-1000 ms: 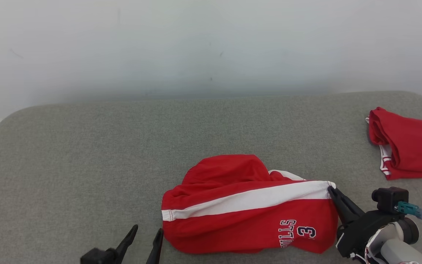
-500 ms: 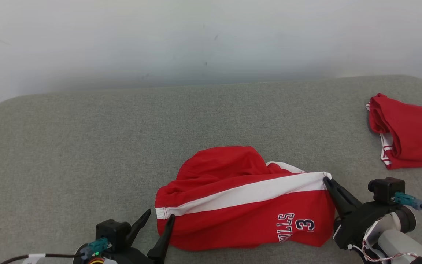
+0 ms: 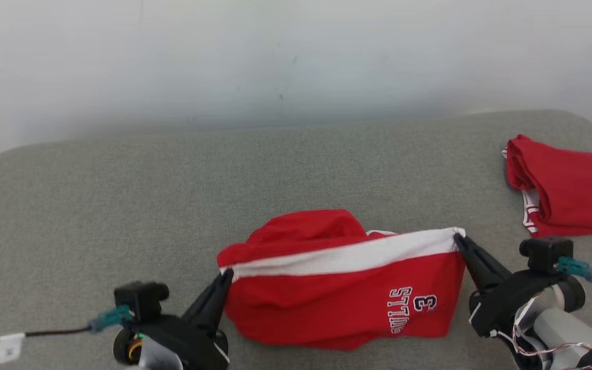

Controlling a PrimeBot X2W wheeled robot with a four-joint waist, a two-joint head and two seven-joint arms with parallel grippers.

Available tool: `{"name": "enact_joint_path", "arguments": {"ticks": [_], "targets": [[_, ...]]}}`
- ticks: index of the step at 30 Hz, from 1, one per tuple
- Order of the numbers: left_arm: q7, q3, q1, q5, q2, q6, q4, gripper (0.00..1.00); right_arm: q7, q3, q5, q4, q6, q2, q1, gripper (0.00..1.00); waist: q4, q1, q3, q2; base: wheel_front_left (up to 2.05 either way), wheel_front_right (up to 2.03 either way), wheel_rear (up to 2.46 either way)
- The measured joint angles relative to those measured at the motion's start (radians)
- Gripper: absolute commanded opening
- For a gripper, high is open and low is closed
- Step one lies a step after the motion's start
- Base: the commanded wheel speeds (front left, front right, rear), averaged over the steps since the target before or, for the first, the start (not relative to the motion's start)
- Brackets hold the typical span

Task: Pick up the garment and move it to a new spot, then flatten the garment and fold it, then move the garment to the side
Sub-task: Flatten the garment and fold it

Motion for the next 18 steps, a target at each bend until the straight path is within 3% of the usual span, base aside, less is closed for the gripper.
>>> {"name": "enact_joint_path", "arguments": {"ticks": [7,18], "targets": [[0.15,0.062,-0.101,-0.259,0.008,-0.005,-0.137,0.0,0.004,-0.001,0.018,-0.076,0.0,-0.067,-0.085,0.0,-0.019,-0.0001,-0.051,-0.0001,0.0,0.0,0.0],[0.311,0.114,-0.298,-0.387,0.054,0.012,-0.261,0.0,0.072,0.002,0.113,-0.215,0.0,-0.188,-0.296,0.0,-0.064,0.0,-0.101,-0.0001,0.0,0.0,0.0]]}}
